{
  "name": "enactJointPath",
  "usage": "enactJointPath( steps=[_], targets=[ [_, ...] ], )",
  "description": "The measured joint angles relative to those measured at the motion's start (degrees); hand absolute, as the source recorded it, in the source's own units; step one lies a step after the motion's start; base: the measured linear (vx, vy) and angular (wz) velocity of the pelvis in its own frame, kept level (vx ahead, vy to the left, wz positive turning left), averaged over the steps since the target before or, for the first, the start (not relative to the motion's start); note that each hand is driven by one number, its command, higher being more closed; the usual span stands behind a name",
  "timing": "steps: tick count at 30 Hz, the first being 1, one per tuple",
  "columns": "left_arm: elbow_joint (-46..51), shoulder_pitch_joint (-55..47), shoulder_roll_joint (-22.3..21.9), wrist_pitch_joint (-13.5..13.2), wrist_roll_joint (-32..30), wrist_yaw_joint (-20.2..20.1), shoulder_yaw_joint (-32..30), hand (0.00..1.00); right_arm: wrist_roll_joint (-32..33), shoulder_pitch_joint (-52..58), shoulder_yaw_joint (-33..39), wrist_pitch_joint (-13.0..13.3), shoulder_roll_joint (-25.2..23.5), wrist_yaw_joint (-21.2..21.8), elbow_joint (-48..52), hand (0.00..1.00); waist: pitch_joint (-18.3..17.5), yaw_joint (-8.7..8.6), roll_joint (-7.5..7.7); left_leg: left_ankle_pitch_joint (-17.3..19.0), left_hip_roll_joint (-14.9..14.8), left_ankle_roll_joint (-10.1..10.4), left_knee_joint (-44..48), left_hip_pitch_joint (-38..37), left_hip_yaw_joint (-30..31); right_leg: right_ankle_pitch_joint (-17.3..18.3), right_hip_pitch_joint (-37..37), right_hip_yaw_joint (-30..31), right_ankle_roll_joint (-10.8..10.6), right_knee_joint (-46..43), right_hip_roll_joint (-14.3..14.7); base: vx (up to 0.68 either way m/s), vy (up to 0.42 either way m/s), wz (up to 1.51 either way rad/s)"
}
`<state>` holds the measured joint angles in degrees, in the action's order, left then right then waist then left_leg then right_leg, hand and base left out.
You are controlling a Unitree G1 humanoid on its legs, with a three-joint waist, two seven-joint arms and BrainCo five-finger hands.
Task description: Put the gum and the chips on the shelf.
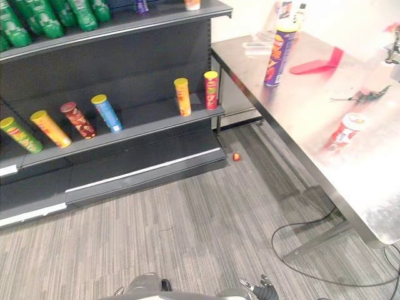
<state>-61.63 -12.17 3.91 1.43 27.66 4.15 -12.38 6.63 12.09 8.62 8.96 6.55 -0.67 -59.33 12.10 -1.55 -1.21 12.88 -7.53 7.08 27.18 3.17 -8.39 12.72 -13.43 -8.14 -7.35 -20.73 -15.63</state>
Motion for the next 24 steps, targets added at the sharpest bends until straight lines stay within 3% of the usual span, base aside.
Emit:
enactJointPath(
  steps=[1, 2, 3, 4, 5, 6, 8, 9, 11, 12, 13, 14, 15, 16, 17, 19, 23, 24],
  targets=[
    [0.09, 0.18, 0.27, 0.00, -1.20, 0.05, 0.57, 0.00, 0.13, 0.35, 0.27, 0.16, -0.13, 0.00, 0.34, 0.00, -0.14, 0.02, 0.07, 3.40, 0.22, -0.70, -4.21, -2.94, -0.31, -0.12, 4.14, 0.89, -0.21, -8.38, -0.55, 0.11, 0.070, -0.26],
    [0.01, 0.18, 1.23, 0.22, -1.62, 0.01, 0.89, 0.00, -0.02, 0.13, 0.26, 0.42, -0.65, 0.18, 0.45, 0.00, -0.18, -0.13, 1.28, 4.40, 0.74, -0.84, -5.70, -3.92, -0.79, -0.47, 6.62, 1.08, -0.85, -13.07, -1.75, 0.13, 0.072, -0.26],
    [0.04, 0.26, 2.89, 0.62, -2.15, 0.05, 1.80, 0.00, -0.09, 0.25, -0.04, 0.50, -1.45, 0.63, 1.03, 0.00, -1.12, -0.05, 3.72, 4.05, 2.20, -0.95, -8.42, -5.14, -1.97, -3.03, 11.62, 1.23, -3.36, -20.74, -4.42, 0.21, 0.043, -0.29],
    [0.15, 0.23, 3.50, 0.65, -3.59, 0.05, 1.94, 0.00, 0.02, 0.30, -0.17, 0.34, -2.02, 0.74, 1.93, 0.00, -1.32, 0.11, 4.82, 3.53, 2.66, -1.15, -11.52, -7.57, -3.16, -7.88, 15.18, 0.73, -2.52, -25.88, -6.15, 0.22, 0.027, -0.29],
    [0.16, 0.22, 3.51, 0.65, -3.76, 0.08, 1.95, 0.00, 0.05, 0.29, -0.19, 0.33, -2.03, 0.74, 2.09, 0.00, -1.33, 0.11, 4.75, 3.40, 2.58, -1.23, -11.92, -7.89, -3.29, -8.52, 15.63, 0.58, -2.26, -26.37, -6.31, 0.26, 0.010, -0.53],
    [0.48, 0.08, 3.04, 0.87, -4.36, 0.52, 2.23, 0.00, 0.66, -0.08, -0.46, 0.49, -1.63, 0.71, 2.61, 0.00, -1.60, -0.05, 3.66, 1.71, 1.49, -1.11, -16.12, -11.26, -5.69, -10.63, 20.17, -2.65, 1.92, -32.70, -8.42, 0.25, 0.008, -0.65],
    [0.70, 0.11, 3.02, 1.24, -4.29, 1.34, 2.54, 0.00, 2.79, -1.19, -0.80, 0.46, -0.79, 0.21, 2.38, 0.00, -1.37, 0.08, 3.30, 0.68, -0.70, -0.60, -18.53, -14.12, -10.03, -0.94, 25.06, -11.64, 3.02, -36.60, -8.96, 0.28, -0.011, -1.07],
    [0.71, 0.57, 2.59, 1.67, -4.24, 1.85, 2.56, 0.00, 2.66, -1.81, -1.33, 0.68, -0.22, -0.04, 2.74, 0.00, -0.74, 0.07, 2.16, 0.00, -3.18, 0.17, -18.89, -15.74, -13.74, 2.20, 27.11, -20.34, 5.35, -34.93, -7.23, 0.26, -0.028, -1.20],
    [1.19, 0.93, 2.64, 2.13, -4.28, 1.93, 2.33, 0.00, 1.52, -1.63, -2.46, 1.35, -0.20, -0.28, 3.72, 0.00, -0.42, 0.19, 2.33, -0.99, -4.19, 0.64, -19.07, -18.02, -19.12, 2.36, 28.26, -31.95, 6.83, -25.17, -4.53, 0.31, -0.049, -1.49],
    [1.23, 0.91, 3.09, 2.55, -4.38, 1.86, 1.45, 0.00, -0.07, -0.79, -2.48, 1.70, -0.93, -0.23, 4.59, 0.00, -0.39, 0.27, 3.68, -0.92, -2.96, 0.75, -19.01, -20.01, -22.20, -1.82, 27.62, -35.15, 9.53, -12.91, -1.65, 0.34, -0.082, -1.38],
    [1.27, 0.85, 3.71, 2.52, -4.76, 1.65, 0.92, 0.00, -0.15, -0.19, -2.56, 2.00, -1.46, -0.18, 4.62, 0.00, -0.41, 0.13, 5.00, -0.84, -1.51, 0.83, -18.74, -21.06, -23.16, -4.88, 26.80, -35.85, 14.08, -7.24, -1.26, 0.38, -0.082, -1.20],
    [0.98, 1.59, 2.85, 2.18, -6.05, 1.80, 0.99, 0.00, -0.05, -0.57, -1.50, 2.13, -1.45, -0.33, 4.03, 0.00, 0.32, 0.33, 2.85, 1.23, -2.39, 2.26, -17.44, -21.87, -24.24, -3.72, 25.08, -35.93, 16.98, -5.69, 1.12, 0.28, -0.051, -0.70],
    [1.20, 2.20, 1.86, 0.93, -6.38, 1.09, 1.48, 0.00, -0.10, -0.84, -0.46, 3.06, -1.03, -0.22, 3.62, 0.00, 0.85, -0.40, 1.32, 1.69, -2.34, 2.82, -18.40, -20.43, -24.25, -3.71, 24.31, -35.90, 16.76, -4.19, 2.14, 0.21, -0.036, -0.56],
    [1.22, 2.66, 1.29, 0.40, -6.43, 0.89, 1.49, 0.00, -0.10, -0.89, -0.05, 3.51, -0.74, -0.14, 3.14, 0.00, 1.34, -0.31, 0.70, 0.98, -2.23, 2.22, -19.60, -20.03, -24.20, -3.71, 23.73, -35.88, 16.74, -4.06, 2.38, 0.06, -0.030, -0.16],
    [1.17, 2.83, 0.56, -0.18, -6.47, 0.53, 1.44, 0.00, -0.10, -0.99, 0.42, 4.01, -0.44, -0.12, 2.46, 0.00, 1.63, -0.16, 0.18, -0.45, -2.23, 1.62, -21.56, -19.48, -24.79, -3.59, 23.02, -35.78, 16.52, -4.36, 2.66, 0.01, -0.036, -0.02],
    [0.64, 2.89, 0.62, -1.28, -6.60, 0.13, 1.50, 0.00, -0.61, -0.89, 0.50, 4.39, -0.47, -0.11, 2.15, 0.00, 1.08, -0.15, -0.07, -0.96, -2.70, 1.73, -22.95, -20.58, -26.26, -2.47, 21.59, -35.60, 13.96, -3.92, 3.23, 0.00, -0.014, 0.10],
    [0.45, 3.83, 0.79, -1.10, -8.25, 0.14, 1.25, 0.00, -2.12, -0.89, -0.18, 4.23, -0.29, -0.27, 2.17, 0.00, 0.27, 0.06, 0.38, 4.12, -4.30, 1.64, -20.53, -20.13, -27.21, -0.70, 21.75, -34.87, 12.28, -3.28, 5.53, -0.02, 0.026, -0.18],
    [0.25, 3.73, 0.95, -0.84, -8.84, -0.05, 1.22, 0.00, -1.96, -0.81, -0.66, 4.15, -0.20, -0.43, 2.41, 0.00, -0.04, 0.03, -0.13, 5.55, -5.13, -0.03, -19.43, -20.01, -28.10, -0.30, 22.31, -33.38, 12.52, -3.39, 6.88, 0.02, 0.017, -0.53]
  ],
)
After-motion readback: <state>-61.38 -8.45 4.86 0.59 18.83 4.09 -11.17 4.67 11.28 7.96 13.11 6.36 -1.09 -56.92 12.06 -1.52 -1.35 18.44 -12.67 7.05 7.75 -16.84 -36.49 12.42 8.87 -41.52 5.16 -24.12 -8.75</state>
